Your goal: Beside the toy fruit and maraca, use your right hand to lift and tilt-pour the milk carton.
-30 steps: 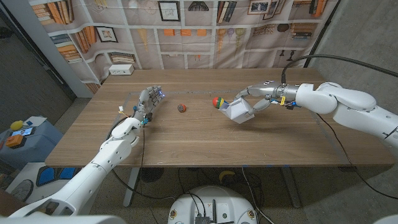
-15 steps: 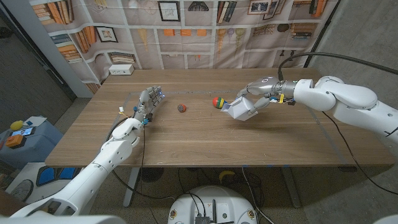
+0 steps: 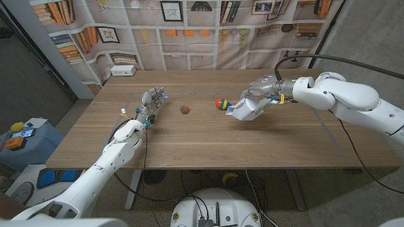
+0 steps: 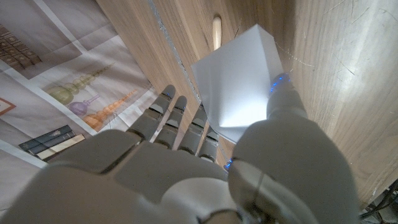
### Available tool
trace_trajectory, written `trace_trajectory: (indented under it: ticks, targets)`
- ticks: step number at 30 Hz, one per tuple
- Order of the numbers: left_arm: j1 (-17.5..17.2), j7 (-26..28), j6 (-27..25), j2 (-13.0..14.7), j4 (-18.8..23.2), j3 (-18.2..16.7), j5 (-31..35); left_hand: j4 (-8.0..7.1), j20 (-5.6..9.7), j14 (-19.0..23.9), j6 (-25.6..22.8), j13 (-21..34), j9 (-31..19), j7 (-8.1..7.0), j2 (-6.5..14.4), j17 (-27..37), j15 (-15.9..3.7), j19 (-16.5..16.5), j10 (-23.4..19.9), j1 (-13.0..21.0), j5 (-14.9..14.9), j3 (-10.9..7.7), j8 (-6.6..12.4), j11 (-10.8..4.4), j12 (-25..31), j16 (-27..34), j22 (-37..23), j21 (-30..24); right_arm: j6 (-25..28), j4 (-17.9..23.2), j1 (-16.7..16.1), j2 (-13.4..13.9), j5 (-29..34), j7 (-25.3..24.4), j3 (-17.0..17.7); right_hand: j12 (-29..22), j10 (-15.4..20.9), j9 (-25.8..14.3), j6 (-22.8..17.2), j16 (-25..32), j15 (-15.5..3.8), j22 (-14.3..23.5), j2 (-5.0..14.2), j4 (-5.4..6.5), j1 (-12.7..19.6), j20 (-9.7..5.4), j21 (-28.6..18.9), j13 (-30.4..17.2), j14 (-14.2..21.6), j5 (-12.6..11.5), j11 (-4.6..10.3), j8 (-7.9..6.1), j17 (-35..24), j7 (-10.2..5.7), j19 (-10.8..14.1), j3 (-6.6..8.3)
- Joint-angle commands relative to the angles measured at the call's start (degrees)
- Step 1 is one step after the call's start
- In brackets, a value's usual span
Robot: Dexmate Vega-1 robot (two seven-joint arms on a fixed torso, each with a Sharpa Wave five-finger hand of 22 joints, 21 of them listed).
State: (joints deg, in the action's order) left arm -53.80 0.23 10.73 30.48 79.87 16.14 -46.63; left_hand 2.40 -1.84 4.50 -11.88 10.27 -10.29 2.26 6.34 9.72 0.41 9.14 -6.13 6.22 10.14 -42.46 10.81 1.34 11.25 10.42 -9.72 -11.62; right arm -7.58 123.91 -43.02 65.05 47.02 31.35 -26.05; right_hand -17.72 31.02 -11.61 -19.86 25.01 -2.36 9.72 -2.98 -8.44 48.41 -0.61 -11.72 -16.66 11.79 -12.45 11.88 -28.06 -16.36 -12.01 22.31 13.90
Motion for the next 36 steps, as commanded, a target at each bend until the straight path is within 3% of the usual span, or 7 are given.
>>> trace_trajectory:
  ticks: [1, 9, 28, 36]
  targets:
    - [0.1, -0.6, 0.9, -0.7, -1.0, 0.2, -0.1, -0.20, -0.20, 0.2, -0.4, 0.1, 0.0, -0.22, 4.4, 0.2, 0.23, 0.4, -0.4, 0.7, -0.1, -0.24, -0.17, 0.16, 0.0, 0.1, -0.3, 0.2, -0.7, 2.7, 4.7, -2.2, 5.5, 10.7, -2.1, 0.1, 0.6, -0.2, -0.3, 0.3, -5.63, 0.2, 0.64, 0.18, -0.2, 0.37, 0.0, -0.2, 0.5, 0.2, -0.03, -0.23, -0.3, -0.32, 0.4, 0.09]
    - [-0.3, -0.8, 1.9, -1.3, -1.5, 0.0, -0.3, -0.24, -0.27, 0.3, -0.4, 0.1, -0.1, -0.23, 4.4, 0.2, 0.30, 0.4, -0.4, 0.7, -0.1, -0.25, -0.17, 0.15, 0.0, 0.1, -0.3, 0.2, -2.3, 3.1, 9.2, -5.3, 9.9, 20.6, -5.3, 0.5, 0.1, -0.2, 0.4, 0.4, -5.40, 0.2, 0.95, 0.40, -0.7, 0.71, 0.1, -0.4, 0.5, 0.3, -0.07, 0.15, -0.3, -0.36, 0.3, -0.03]
    - [-3.3, 1.5, 4.8, -2.3, -0.8, -1.4, -0.6, -0.92, -0.39, 0.8, -0.8, 0.1, -0.1, -0.19, 4.5, 0.3, 0.49, 0.6, -0.8, 0.4, 0.0, -0.57, -0.04, 0.32, 0.2, 0.3, -0.3, 0.2, -7.0, 2.8, 13.3, -8.7, 15.3, 30.5, -8.1, 1.4, -1.0, -0.2, 1.1, 0.3, -5.76, 0.2, 0.78, 0.40, -1.6, 1.29, 0.4, -0.7, 0.2, 0.2, 0.02, 0.66, -0.3, -0.53, -0.2, -0.41]
    - [-3.1, 1.0, 5.1, -2.6, -1.5, -1.1, -0.5, -1.10, -0.43, 0.8, -0.9, 0.1, -0.1, -0.12, 4.6, 0.3, 0.55, 0.7, -1.0, 0.3, 0.0, -0.75, -0.01, 0.33, 0.2, 0.3, -0.4, 0.2, -11.4, 2.2, 15.9, -10.1, 17.7, 33.3, -10.0, 1.6, -1.1, -0.2, 1.3, 0.3, -5.68, 0.2, 1.01, 0.32, -1.5, 1.38, 0.5, -0.8, 0.1, 0.2, 0.05, 0.81, -0.2, -0.53, -0.3, -0.33]
